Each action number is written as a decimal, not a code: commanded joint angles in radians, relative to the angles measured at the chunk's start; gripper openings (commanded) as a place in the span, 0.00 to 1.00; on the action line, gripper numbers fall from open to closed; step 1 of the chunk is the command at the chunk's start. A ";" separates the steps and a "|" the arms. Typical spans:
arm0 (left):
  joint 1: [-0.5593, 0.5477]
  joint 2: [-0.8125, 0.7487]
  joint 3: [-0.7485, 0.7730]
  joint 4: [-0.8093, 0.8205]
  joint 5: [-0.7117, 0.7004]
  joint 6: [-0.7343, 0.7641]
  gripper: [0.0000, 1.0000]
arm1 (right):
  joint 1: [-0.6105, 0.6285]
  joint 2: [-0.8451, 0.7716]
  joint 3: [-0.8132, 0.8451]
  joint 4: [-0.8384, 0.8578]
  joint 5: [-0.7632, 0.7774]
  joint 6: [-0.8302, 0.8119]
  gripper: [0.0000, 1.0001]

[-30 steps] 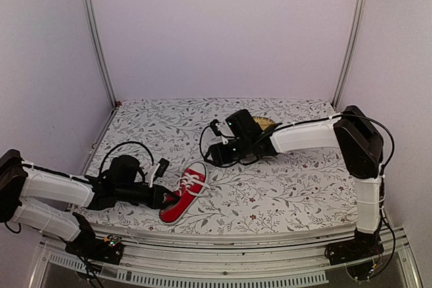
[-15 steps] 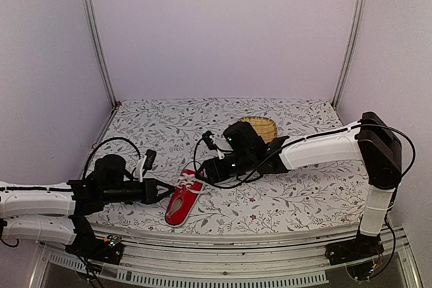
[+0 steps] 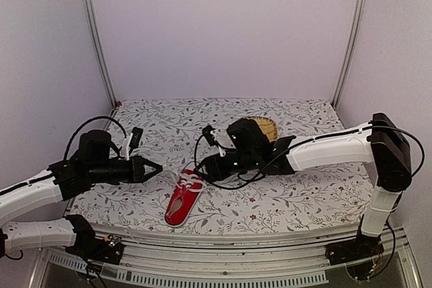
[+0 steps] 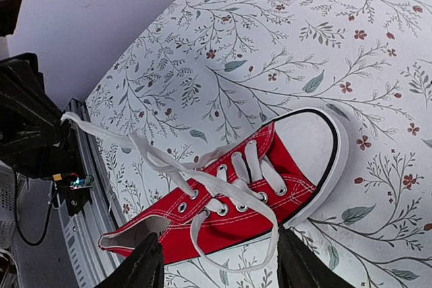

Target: Tie the shoes

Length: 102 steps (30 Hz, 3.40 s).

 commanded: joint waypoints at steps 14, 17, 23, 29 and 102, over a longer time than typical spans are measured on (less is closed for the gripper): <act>0.027 0.104 0.172 -0.100 0.192 0.120 0.00 | 0.009 0.017 0.067 0.304 -0.322 -0.373 0.49; 0.029 0.108 0.173 -0.097 0.195 0.117 0.00 | 0.010 0.067 0.114 0.268 -0.348 -0.411 0.47; 0.032 0.109 0.175 -0.091 0.185 0.111 0.00 | 0.010 0.114 0.147 0.211 -0.407 -0.495 0.43; 0.033 0.118 0.171 -0.071 0.207 0.106 0.00 | 0.010 0.152 0.172 0.188 -0.385 -0.521 0.41; -0.018 0.708 0.020 0.568 -0.015 0.617 0.65 | -0.045 0.073 0.007 0.432 -0.360 -0.279 0.02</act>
